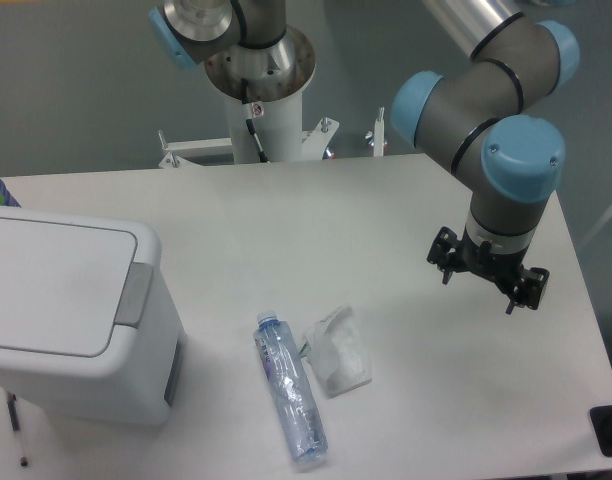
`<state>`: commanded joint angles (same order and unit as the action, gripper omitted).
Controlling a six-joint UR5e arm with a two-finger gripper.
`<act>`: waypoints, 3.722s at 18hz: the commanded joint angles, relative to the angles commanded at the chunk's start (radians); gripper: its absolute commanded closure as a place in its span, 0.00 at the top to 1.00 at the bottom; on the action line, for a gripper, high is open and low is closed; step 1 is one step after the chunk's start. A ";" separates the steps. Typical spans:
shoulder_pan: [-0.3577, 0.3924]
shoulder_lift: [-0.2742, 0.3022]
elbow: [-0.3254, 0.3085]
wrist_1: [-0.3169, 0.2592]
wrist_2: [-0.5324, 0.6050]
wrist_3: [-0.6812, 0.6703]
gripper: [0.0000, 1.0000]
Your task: Open the trash can
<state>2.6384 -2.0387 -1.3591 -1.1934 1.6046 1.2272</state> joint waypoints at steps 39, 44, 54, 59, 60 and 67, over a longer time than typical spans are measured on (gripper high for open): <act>-0.290 0.264 -0.098 0.028 -0.618 -0.741 1.00; -0.345 0.247 -0.104 0.054 -0.623 -0.839 1.00; -0.350 0.207 -0.107 0.161 -0.617 -0.851 1.00; -0.350 0.210 -0.130 0.167 -0.614 -0.847 1.00; -0.350 0.210 -0.132 0.167 -0.612 -0.847 1.00; -0.350 0.212 -0.133 0.167 -0.609 -0.847 1.00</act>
<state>2.2887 -1.8270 -1.4926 -1.0262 0.9955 0.3804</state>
